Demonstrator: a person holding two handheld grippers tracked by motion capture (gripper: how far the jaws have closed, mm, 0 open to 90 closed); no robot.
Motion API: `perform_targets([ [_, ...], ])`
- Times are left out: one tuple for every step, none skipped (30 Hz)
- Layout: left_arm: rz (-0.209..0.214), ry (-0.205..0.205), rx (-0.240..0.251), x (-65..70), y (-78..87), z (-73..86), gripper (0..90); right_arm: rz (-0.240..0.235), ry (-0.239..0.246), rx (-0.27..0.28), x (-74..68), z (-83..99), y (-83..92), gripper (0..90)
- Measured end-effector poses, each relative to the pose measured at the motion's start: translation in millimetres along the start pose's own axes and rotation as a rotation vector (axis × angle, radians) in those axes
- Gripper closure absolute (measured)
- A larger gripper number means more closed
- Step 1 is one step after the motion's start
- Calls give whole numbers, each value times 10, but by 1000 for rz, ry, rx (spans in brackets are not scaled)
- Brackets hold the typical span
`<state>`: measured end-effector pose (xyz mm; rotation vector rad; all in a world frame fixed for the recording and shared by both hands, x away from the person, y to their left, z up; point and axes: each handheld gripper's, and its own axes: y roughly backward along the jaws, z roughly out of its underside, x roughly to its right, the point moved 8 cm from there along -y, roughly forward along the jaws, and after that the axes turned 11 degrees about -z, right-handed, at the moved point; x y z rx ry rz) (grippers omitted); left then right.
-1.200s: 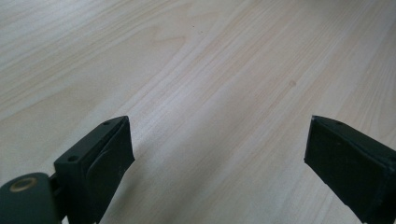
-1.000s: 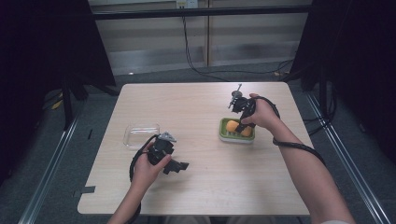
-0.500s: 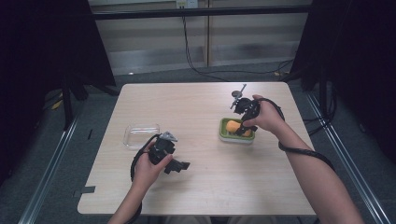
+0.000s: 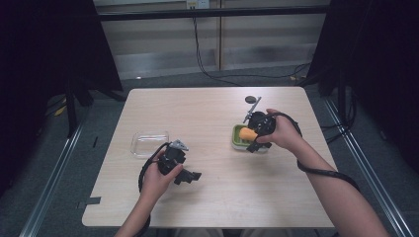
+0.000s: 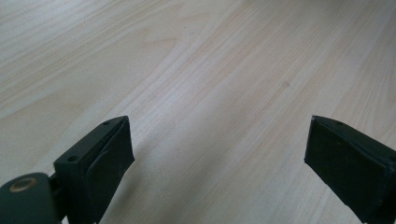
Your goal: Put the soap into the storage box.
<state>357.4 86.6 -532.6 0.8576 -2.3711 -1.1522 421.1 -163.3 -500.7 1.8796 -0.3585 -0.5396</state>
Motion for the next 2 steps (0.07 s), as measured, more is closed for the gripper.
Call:
perform_targets([
  [0,0,0,0,0,0,76,0,0,0,0,0,0,156],
  [0,-5,-5,-1,-1,7,76,-1,-4,-3,-13,17,-6,155],
])
